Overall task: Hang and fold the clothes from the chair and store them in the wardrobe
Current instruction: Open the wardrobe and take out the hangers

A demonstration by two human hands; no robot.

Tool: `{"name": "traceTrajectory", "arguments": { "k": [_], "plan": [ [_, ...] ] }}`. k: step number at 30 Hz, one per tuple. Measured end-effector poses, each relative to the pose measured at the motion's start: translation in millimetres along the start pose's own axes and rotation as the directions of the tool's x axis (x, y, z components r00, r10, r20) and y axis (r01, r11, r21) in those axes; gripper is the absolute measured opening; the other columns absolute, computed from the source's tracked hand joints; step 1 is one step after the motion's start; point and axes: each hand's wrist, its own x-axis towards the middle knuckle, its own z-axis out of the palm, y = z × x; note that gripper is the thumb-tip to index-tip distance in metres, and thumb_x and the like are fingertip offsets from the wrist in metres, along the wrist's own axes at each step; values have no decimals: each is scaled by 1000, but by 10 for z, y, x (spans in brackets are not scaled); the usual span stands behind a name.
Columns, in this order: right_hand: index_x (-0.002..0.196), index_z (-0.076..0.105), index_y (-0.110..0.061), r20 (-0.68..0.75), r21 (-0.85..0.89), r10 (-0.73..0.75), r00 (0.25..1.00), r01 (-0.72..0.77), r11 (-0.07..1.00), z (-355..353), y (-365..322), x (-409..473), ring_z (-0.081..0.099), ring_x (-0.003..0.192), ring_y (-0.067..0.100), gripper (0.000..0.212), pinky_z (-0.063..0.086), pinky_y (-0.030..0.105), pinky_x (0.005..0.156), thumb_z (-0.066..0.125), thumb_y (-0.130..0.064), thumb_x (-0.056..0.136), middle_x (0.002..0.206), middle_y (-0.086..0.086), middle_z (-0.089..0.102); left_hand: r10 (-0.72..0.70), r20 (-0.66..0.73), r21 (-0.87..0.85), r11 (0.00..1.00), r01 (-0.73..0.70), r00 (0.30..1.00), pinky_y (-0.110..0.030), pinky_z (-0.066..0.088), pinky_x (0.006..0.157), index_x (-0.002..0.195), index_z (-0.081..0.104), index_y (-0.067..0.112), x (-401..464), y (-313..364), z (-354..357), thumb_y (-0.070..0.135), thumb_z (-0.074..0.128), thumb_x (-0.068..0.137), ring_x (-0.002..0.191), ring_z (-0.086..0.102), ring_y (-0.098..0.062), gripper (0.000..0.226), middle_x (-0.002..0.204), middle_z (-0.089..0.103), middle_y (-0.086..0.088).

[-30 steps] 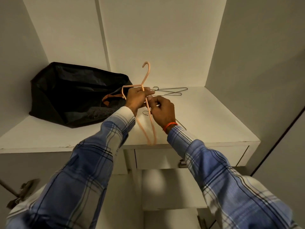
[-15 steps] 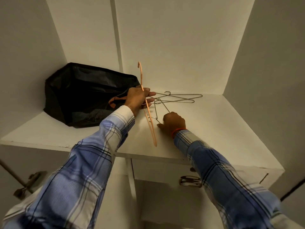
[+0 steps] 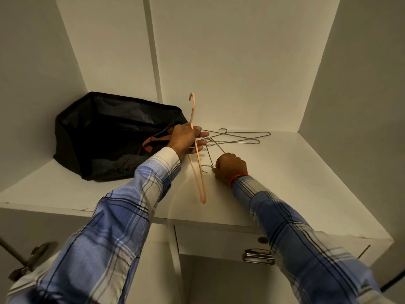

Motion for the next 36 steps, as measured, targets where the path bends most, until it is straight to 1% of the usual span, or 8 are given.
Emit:
{"name": "traceTrajectory", "arguments": {
  "k": [4,11,16,23,28,31,34,36],
  "plan": [
    [119,60,-10,-52,-137,-60,997,52,989,14,-89,-17,59,108,32,32,47,37,87,61,-22,89,119,12,58,-10,34,18,1000,10,999,-20,52,51,121,58,8,46,-6,-30,16,47,102,68,65,-11,23,86,71,3],
    [120,61,-10,68,-392,-127,990,144,909,-61,-190,-2,60,110,27,34,49,35,88,59,-25,90,119,11,62,-6,64,12,1000,5,998,-21,53,52,116,58,9,99,-6,-74,15,49,101,68,66,-12,19,89,72,1],
    [120,62,-11,113,-418,-164,980,197,887,-126,-196,22,61,109,26,34,47,34,90,60,-26,90,117,8,63,-2,86,11,1000,1,996,-22,54,54,112,59,10,124,-2,-88,13,49,101,69,66,-13,15,88,72,1],
    [116,54,-4,-197,122,100,975,-77,990,-283,14,102,59,105,38,32,45,38,82,49,-23,92,114,19,63,-21,96,-8,1000,22,995,-22,53,54,111,57,9,144,-25,-52,13,48,101,69,65,-13,14,90,71,-2],
    [104,66,-2,-290,656,326,900,-62,752,-522,-33,202,63,102,33,23,50,33,85,53,-18,91,106,16,69,-24,78,-14,1000,26,997,-25,58,58,114,57,4,176,-46,56,7,51,99,73,67,-18,17,97,68,-8],
    [101,67,-7,-272,782,281,920,41,622,-625,-186,194,68,91,23,17,57,33,82,55,-12,90,98,7,71,23,83,-6,1000,-22,996,-30,60,66,115,60,2,181,-46,148,12,54,98,79,67,-20,21,100,67,-12],
    [96,67,-7,-262,856,210,942,126,501,-672,-300,160,65,69,13,13,55,21,61,54,-7,91,77,-2,67,58,83,-73,996,-52,995,-24,56,52,117,62,2,139,-11,251,27,51,101,76,63,-18,31,89,63,-11],
    [92,69,-10,-253,889,158,954,166,426,-660,-302,186,68,74,17,16,57,29,68,54,-7,91,79,1,69,64,58,-120,991,-57,996,-23,54,48,116,61,3,122,19,285,27,48,102,77,63,-18,31,88,64,-10]
  ]
}}
